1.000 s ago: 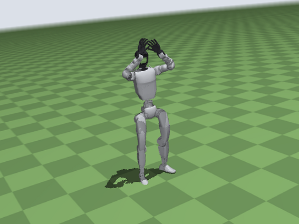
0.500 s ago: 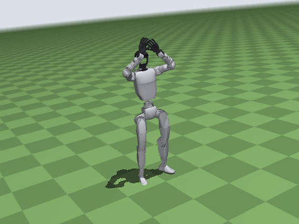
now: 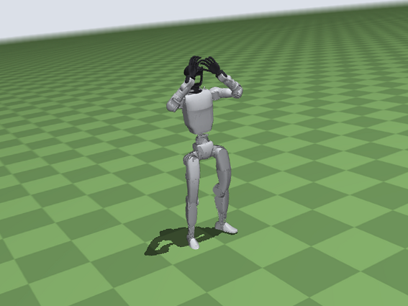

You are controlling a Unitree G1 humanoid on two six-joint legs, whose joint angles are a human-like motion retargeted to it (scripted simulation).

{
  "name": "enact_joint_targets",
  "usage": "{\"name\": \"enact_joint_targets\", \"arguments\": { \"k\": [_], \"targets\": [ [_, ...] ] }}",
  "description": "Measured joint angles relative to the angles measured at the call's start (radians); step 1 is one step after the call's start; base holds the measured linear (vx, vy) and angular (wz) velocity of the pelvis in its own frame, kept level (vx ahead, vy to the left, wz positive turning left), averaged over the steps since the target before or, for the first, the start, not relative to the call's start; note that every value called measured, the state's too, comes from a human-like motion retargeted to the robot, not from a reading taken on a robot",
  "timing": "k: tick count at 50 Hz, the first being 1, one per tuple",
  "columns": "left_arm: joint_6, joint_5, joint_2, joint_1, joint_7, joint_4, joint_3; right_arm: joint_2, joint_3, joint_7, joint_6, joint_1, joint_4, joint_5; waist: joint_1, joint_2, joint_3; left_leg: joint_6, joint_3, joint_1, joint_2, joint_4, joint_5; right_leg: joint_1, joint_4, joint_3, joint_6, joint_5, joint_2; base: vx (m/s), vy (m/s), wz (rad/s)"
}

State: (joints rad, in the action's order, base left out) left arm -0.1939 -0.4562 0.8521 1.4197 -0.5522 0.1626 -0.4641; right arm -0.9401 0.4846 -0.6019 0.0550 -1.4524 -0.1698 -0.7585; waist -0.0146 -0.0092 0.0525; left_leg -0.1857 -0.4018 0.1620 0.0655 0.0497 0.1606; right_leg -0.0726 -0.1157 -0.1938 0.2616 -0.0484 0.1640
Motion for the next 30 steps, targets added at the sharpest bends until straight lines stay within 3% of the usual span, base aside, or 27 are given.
{"name": "enact_joint_targets", "arguments": {
  "k": [4,6,8,10,13,15,18,20,21,23,25,27,30],
  "targets": [
    [0.072,0.094,-0.164,0.498,-0.103,-0.703,-0.367,0.178,0.406,-0.115,0.09,-0.478,0.649,0.173,0.009,0.01,-0.051,-0.026,-0.002,-0.015,0.016,-0.01,-0.017,0.014,0.011,-0.01,0.0,0.014,-0.019,0.0,0.0,0.0],
    [0.066,0.201,-0.244,0.633,-0.084,-1.008,-0.495,0.277,0.509,-0.095,0.071,-0.59,0.933,0.294,0.009,0.011,-0.065,-0.033,0.0,-0.02,0.02,-0.013,-0.021,0.016,0.017,-0.016,0.0,0.017,-0.024,0.0,0.0,0.0],
    [0.048,0.283,-0.291,0.688,-0.052,-1.173,-0.58,0.327,0.561,-0.062,0.04,-0.632,1.087,0.391,0.009,0.01,-0.07,-0.036,0.003,-0.022,0.02,-0.014,-0.023,0.014,0.021,-0.021,0.0,0.018,-0.025,0.0,0.0,0.0],
    [0.034,0.304,-0.289,0.674,-0.046,-1.155,-0.592,0.317,0.568,-0.068,0.031,-0.623,1.084,0.412,0.009,0.006,-0.067,-0.032,0.007,-0.021,0.017,-0.012,-0.021,0.008,0.025,-0.023,0.0,0.017,-0.021,0.0,0.0,0.0],
    [0.05,0.201,-0.192,0.495,-0.067,-0.769,-0.418,0.18,0.457,-0.138,0.075,-0.489,0.751,0.283,0.012,0.003,-0.036,-0.019,0.015,-0.007,0.004,-0.008,-0.014,-0.009,0.021,-0.023,0.0,0.009,-0.006,0.0,0.02,0.02],
    [0.056,0.114,-0.115,0.271,-0.03,-0.41,-0.229,0.063,0.29,-0.116,0.082,-0.301,0.412,0.165,0.015,0.003,-0.007,-0.008,0.018,0.004,-0.004,-0.003,-0.006,-0.021,0.014,-0.019,0.0,0.001,0.004,0.0,0.03,0.01],
    [-0.025,0.108,-0.031,-0.158,0.105,0.06,0.098,-0.026,-0.069,0.021,-0.025,0.089,-0.025,0.051,0.013,0.003,0.045,0.005,0.017,0.014,-0.006,0.006,0.005,-0.027,0.004,-0.009,-0.007,-0.008,0.008,0.0,0.0,0.0],
    [-0.058,0.161,-0.035,-0.358,0.167,0.243,0.233,-0.011,-0.225,0.108,-0.081,0.277,-0.211,0.076,0.011,0.002,0.066,0.01,0.014,0.013,-0.005,0.009,0.008,-0.023,0.0,-0.004,-0.01,-0.009,0.006,0.0,0.0,0.0],
    [-0.058,0.167,-0.038,-0.375,0.167,0.261,0.237,-0.004,-0.229,0.115,-0.082,0.292,-0.236,0.078,0.011,0.001,0.059,0.01,0.012,0.012,-0.005,0.007,0.007,-0.021,0.003,-0.002,-0.01,-0.007,0.005,0.0,0.0,0.0],
    [-0.036,0.133,-0.023,-0.324,0.149,0.248,0.208,-0.016,-0.196,0.116,-0.059,0.246,-0.244,0.049,0.012,0.0,0.041,0.01,0.008,0.005,-0.004,0.004,0.004,-0.013,0.007,0.0,-0.007,-0.001,0.004,0.0,0.0,0.0],
    [0.01,0.033,-0.006,-0.092,0.067,0.068,0.067,-0.033,-0.041,0.053,-0.008,0.028,-0.102,0.001,0.014,0.0,0.019,0.002,0.004,-0.005,-0.002,0.001,-0.002,-0.001,0.009,0.001,0.0,0.005,0.001,0.0,0.0,0.0],
    [0.062,-0.025,-0.058,0.204,-0.053,-0.259,-0.139,0.03,0.187,-0.053,0.05,-0.255,0.184,0.03,0.019,0.004,-0.007,-0.014,-0.005,-0.015,0.011,-0.003,-0.011,0.011,0.018,0.001,0.0,0.016,-0.016,-0.05,-0.08,-0.13],
    [0.108,0.055,-0.176,0.533,-0.159,-0.787,-0.389,0.195,0.439,-0.137,0.102,-0.549,0.666,0.182,0.017,0.007,-0.038,-0.031,-0.013,-0.029,0.026,-0.009,-0.023,0.025,0.032,-0.001,0.0,0.03,-0.033,-0.05,-0.07,-0.08]
  ]
}}
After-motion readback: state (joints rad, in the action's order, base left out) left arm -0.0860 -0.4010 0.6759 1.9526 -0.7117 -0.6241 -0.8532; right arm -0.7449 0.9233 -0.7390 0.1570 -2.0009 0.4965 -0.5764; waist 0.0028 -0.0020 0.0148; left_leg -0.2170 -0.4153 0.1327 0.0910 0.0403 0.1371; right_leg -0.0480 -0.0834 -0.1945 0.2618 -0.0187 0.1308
